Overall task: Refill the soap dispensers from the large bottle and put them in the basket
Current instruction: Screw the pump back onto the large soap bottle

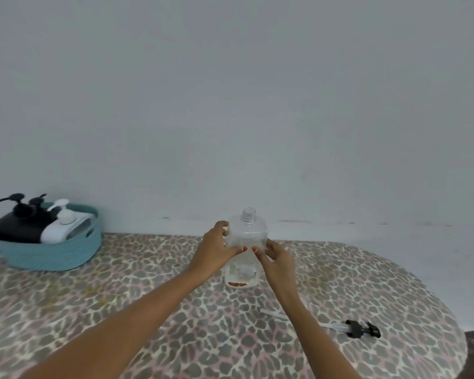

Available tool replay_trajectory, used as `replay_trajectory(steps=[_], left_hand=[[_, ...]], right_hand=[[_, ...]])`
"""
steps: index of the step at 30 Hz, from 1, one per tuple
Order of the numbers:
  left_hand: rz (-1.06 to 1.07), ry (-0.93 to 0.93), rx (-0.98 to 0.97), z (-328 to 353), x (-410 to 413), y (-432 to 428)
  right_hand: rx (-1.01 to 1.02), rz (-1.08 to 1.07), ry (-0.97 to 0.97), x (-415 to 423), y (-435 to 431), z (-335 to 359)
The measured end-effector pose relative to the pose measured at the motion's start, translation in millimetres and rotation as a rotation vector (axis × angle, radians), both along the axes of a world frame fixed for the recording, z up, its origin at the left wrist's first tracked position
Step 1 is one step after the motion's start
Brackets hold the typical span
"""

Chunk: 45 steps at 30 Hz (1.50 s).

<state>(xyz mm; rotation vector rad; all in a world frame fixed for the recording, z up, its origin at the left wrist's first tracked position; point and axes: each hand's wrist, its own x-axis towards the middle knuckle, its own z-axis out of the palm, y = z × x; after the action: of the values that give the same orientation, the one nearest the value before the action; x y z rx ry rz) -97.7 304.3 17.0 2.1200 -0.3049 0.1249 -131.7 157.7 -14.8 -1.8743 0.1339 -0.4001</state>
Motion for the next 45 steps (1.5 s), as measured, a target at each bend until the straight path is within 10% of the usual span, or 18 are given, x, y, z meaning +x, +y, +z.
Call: replay_trajectory(steps=[31,45], left_hand=[[0.003,-0.024,-0.056,-14.9,-47.7,40.8],[0.028,-0.041,-0.078,-17.0,-48.3,45.5]], right_hand=[[-0.033,0.163,0.059,-35.2,42.4,-37.0],[-0.043,-0.488,0.214,-104.3,-83.5,-80.5]])
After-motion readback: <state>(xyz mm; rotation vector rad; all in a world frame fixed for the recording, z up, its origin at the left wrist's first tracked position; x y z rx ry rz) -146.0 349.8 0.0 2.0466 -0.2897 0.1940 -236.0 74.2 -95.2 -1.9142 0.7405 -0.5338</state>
